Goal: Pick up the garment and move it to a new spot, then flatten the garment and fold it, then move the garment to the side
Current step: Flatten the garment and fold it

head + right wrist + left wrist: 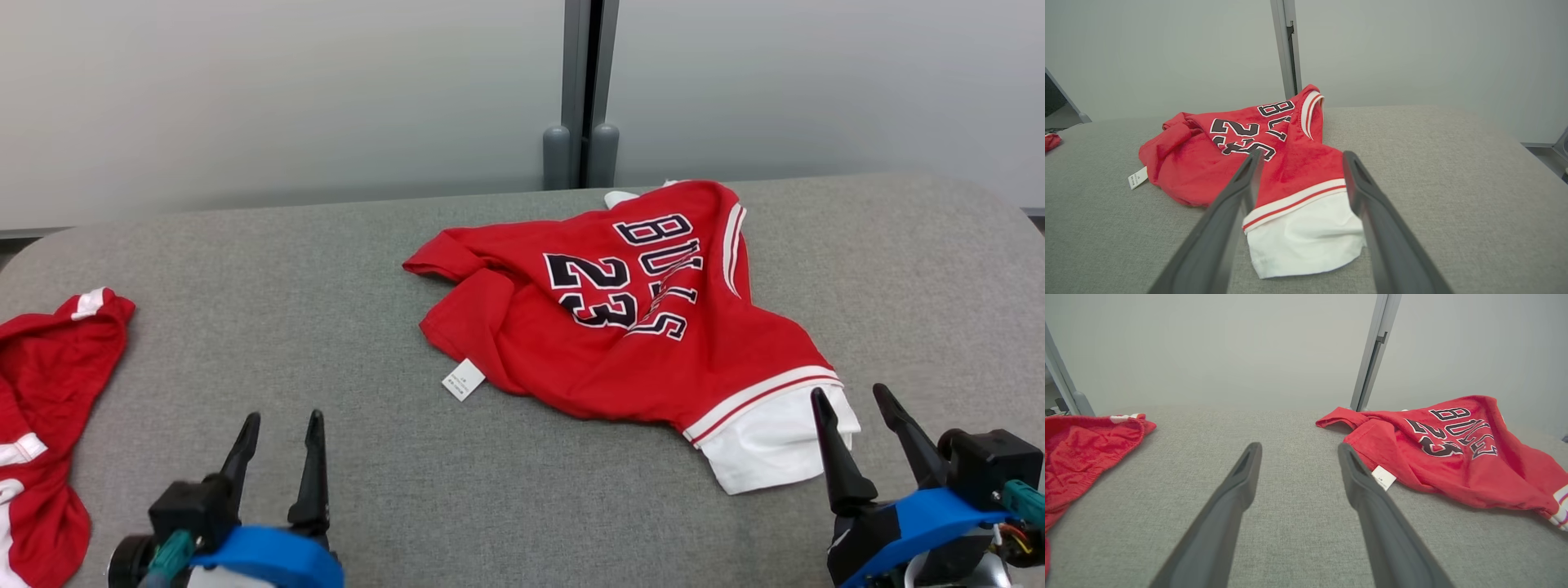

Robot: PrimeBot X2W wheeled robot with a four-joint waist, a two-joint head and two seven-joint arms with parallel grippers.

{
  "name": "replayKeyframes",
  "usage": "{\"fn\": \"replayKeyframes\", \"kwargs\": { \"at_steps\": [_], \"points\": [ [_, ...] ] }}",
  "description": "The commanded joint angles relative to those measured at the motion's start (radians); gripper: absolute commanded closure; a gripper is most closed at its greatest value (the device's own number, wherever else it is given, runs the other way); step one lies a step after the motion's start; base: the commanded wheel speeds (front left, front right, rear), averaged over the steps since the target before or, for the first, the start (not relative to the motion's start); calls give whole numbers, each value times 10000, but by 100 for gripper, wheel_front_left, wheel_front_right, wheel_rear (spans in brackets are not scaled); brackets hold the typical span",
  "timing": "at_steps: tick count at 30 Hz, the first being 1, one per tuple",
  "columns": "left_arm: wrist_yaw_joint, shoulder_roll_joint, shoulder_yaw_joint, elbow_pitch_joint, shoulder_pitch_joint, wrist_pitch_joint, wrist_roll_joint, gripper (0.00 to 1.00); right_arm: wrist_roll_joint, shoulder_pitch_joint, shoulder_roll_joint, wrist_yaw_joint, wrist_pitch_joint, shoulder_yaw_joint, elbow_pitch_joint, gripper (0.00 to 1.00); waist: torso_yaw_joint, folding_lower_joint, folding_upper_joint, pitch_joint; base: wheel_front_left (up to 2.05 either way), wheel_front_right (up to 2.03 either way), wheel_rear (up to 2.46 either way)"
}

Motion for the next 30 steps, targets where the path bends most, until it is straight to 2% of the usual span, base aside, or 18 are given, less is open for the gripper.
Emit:
{"fn": "replayKeyframes", "kwargs": {
  "at_steps": [1, 5, 9, 17, 20, 28, 30],
  "points": [
    [-57, 13, -27, 19, -301, 52, 10, 0, 36, 0, 18, 5, -4, 28, -71, 0, -68, 1, -1, 116, 0, 0, 0],
    [-539, -88, -362, 555, -1414, 590, 15, 0, 102, -221, 16, 5, -88, 224, -183, 0, -258, 1, -1, 585, 0, 0, 0],
    [-1102, -219, -744, 1812, -2836, 1326, 68, 0, 243, -485, 17, 5, -202, 546, -97, 0, -603, 1, -1, 1125, 0, 0, 0],
    [-1637, -490, -921, 4324, -4835, 2102, -88, 0, 411, -1001, 13, 5, -487, 1062, 294, 0, -1556, 1, -1, 1855, 0, 0, 0],
    [-1640, -483, -889, 5059, -5334, 2348, -138, 0, 458, -1106, 15, 5, -557, 1204, 406, 0, -1853, 1, -1, 2026, 0, 0, 0],
    [-1041, -424, -824, 6629, -6147, 2926, -107, 0, 564, -1240, 13, 5, -744, 1409, 602, 0, -2276, 1, -1, 2263, 0, 0, 0],
    [-1052, -444, -863, 6953, -6186, 3134, -148, 0, 604, -1254, 14, 5, -785, 1424, 632, 0, -2300, 1, -1, 2290, 0, 0, 0]
  ]
}}
